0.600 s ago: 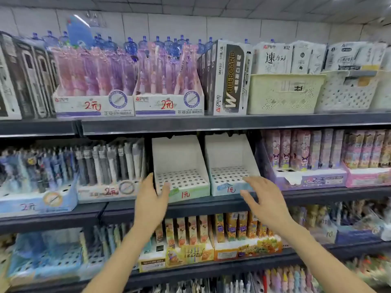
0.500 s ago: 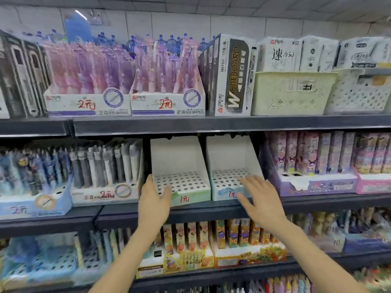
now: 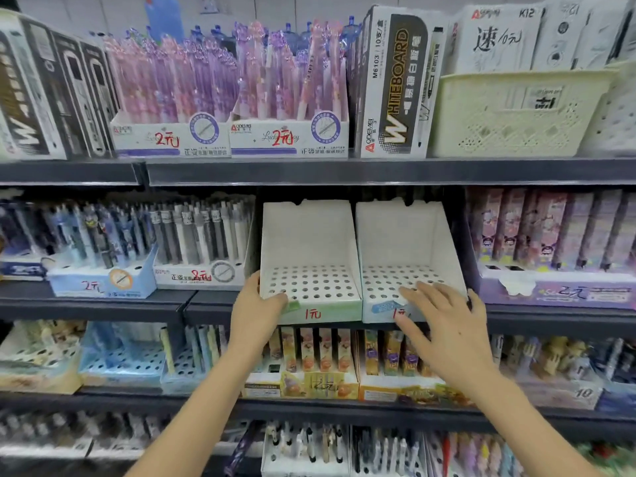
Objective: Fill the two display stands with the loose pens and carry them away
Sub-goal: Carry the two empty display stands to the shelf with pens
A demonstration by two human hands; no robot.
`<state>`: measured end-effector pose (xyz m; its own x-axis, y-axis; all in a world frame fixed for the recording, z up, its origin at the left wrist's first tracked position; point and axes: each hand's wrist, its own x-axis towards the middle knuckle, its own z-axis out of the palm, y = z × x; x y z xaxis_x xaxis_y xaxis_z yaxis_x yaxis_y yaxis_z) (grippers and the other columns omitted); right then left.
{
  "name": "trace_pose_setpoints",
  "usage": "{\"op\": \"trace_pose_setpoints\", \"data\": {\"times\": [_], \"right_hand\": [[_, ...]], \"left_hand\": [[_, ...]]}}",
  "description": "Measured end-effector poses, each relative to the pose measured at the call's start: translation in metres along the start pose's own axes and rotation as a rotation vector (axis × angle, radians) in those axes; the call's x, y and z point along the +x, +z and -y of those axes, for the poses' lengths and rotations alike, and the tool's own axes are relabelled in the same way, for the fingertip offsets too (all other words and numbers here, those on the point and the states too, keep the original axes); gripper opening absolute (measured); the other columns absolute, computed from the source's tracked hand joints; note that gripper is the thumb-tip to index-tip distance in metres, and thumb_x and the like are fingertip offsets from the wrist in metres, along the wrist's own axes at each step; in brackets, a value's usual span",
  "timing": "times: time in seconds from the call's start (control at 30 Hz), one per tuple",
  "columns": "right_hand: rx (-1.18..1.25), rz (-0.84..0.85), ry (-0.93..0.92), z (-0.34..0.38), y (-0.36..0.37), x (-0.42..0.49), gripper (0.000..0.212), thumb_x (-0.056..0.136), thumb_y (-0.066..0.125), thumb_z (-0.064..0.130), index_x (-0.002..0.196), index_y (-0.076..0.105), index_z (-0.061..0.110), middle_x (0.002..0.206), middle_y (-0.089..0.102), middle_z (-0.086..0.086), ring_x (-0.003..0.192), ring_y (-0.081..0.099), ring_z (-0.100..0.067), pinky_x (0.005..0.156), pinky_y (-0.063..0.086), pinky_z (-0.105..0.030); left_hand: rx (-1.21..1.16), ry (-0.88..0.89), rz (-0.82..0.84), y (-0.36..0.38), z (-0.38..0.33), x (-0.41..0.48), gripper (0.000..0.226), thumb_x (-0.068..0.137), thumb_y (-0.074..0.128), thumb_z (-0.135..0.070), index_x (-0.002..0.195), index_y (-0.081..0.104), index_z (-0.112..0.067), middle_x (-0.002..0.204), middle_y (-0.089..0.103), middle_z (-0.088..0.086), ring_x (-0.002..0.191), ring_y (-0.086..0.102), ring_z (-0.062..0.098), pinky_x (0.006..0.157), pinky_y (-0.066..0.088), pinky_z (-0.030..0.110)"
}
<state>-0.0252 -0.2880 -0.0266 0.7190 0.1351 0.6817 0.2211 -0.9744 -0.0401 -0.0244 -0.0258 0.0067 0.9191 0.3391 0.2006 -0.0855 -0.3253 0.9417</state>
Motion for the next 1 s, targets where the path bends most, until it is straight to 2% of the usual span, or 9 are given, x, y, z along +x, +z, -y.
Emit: {"op": "trace_pose_setpoints", "data": {"times": [0.1, 0.17, 0.27, 0.37, 0.43, 0.53, 0.6, 0.7, 1.0], "right_hand": [[0.155, -0.174, 0.138, -0.005, -0.008, -0.011, 0.05, 0.088, 0.038, 0.052, 0.118, 0.06, 0.02, 0.124, 0.06, -0.005, 0.113, 0.053, -0.028, 0.094, 0.039, -0.048], [0.244, -0.265, 0.378, -0.007, -0.014, -0.013, 0.053, 0.087, 0.041, 0.054, 0.119, 0.058, 0.014, 0.118, 0.059, -0.012, 0.105, 0.053, -0.033, 0.082, 0.044, -0.043], [0.307, -0.198, 0.674, -0.003, -0.016, -0.012, 0.061, 0.085, 0.047, 0.061, 0.128, 0.05, 0.017, 0.117, 0.051, -0.018, 0.101, 0.05, -0.038, 0.072, 0.042, -0.039], [0.483, -0.068, 0.832, 0.005, -0.017, -0.008, 0.066, 0.083, 0.046, 0.064, 0.135, 0.042, 0.025, 0.125, 0.044, -0.015, 0.094, 0.053, -0.034, 0.071, 0.039, -0.034], [0.652, -0.068, 0.874, 0.007, -0.014, -0.004, 0.061, 0.083, 0.051, 0.061, 0.134, 0.044, 0.027, 0.125, 0.043, -0.011, 0.089, 0.05, -0.027, 0.072, 0.037, -0.032], [0.988, -0.138, 0.909, 0.014, -0.011, -0.001, 0.057, 0.07, 0.063, 0.058, 0.118, 0.055, 0.03, 0.114, 0.056, -0.005, 0.094, 0.057, -0.022, 0.08, 0.051, -0.04], [1.15, -0.19, 0.965, 0.017, -0.013, -0.005, 0.045, 0.072, 0.071, 0.039, 0.113, 0.058, 0.027, 0.11, 0.061, -0.004, 0.098, 0.06, -0.023, 0.085, 0.053, -0.048], [1.345, -0.208, 1.054, 0.02, -0.023, -0.014, 0.047, 0.077, 0.072, 0.012, 0.12, 0.054, 0.017, 0.114, 0.063, -0.005, 0.099, 0.062, -0.021, 0.085, 0.054, -0.043], [1.387, -0.353, 1.116, 0.058, -0.076, -0.118, 0.044, 0.086, 0.059, 0.004, 0.124, 0.05, 0.025, 0.109, 0.062, 0.002, 0.095, 0.064, -0.02, 0.068, 0.055, -0.034]], "left_hand": [[0.105, -0.1, -0.005, -0.007, 0.005, -0.007, 0.073, 0.063, 0.056, -0.051, 0.131, 0.042, -0.027, 0.127, 0.052, 0.005, 0.113, 0.051, 0.026, 0.092, 0.046, 0.044], [0.055, -0.199, 0.049, -0.007, 0.007, -0.011, 0.073, 0.069, 0.055, -0.057, 0.134, 0.037, -0.03, 0.13, 0.05, 0.006, 0.116, 0.05, 0.03, 0.095, 0.045, 0.048], [-0.275, -0.291, 0.121, -0.001, 0.008, -0.018, 0.048, 0.089, 0.058, -0.036, 0.131, 0.037, -0.028, 0.117, 0.057, 0.001, 0.102, 0.059, 0.029, 0.084, 0.052, 0.042], [-0.484, -0.245, 0.091, 0.002, 0.011, -0.022, 0.041, 0.089, 0.059, -0.016, 0.127, 0.044, -0.022, 0.114, 0.06, 0.004, 0.098, 0.063, 0.024, 0.074, 0.055, 0.038], [-0.547, -0.217, 0.08, 0.002, 0.012, -0.025, 0.044, 0.089, 0.06, -0.011, 0.129, 0.046, -0.02, 0.117, 0.061, 0.004, 0.1, 0.063, 0.023, 0.073, 0.056, 0.037], [-0.584, -0.181, 0.097, 0.0, 0.015, -0.027, 0.047, 0.088, 0.06, -0.009, 0.131, 0.045, -0.021, 0.117, 0.062, 0.002, 0.1, 0.064, 0.022, 0.069, 0.057, 0.034], [-0.594, -0.169, 0.112, -0.004, 0.016, -0.029, 0.048, 0.088, 0.06, -0.008, 0.131, 0.045, -0.022, 0.116, 0.063, 0.001, 0.099, 0.065, 0.021, 0.068, 0.057, 0.033], [-0.59, -0.159, 0.152, -0.012, 0.02, -0.031, 0.047, 0.087, 0.06, -0.008, 0.13, 0.047, -0.023, 0.118, 0.063, 0.002, 0.1, 0.064, 0.022, 0.068, 0.057, 0.034], [-0.524, -0.106, 0.431, -0.043, 0.036, -0.071, 0.048, 0.087, 0.06, -0.008, 0.13, 0.047, -0.023, 0.114, 0.066, -0.003, 0.093, 0.068, 0.018, 0.071, 0.058, 0.035]]}}
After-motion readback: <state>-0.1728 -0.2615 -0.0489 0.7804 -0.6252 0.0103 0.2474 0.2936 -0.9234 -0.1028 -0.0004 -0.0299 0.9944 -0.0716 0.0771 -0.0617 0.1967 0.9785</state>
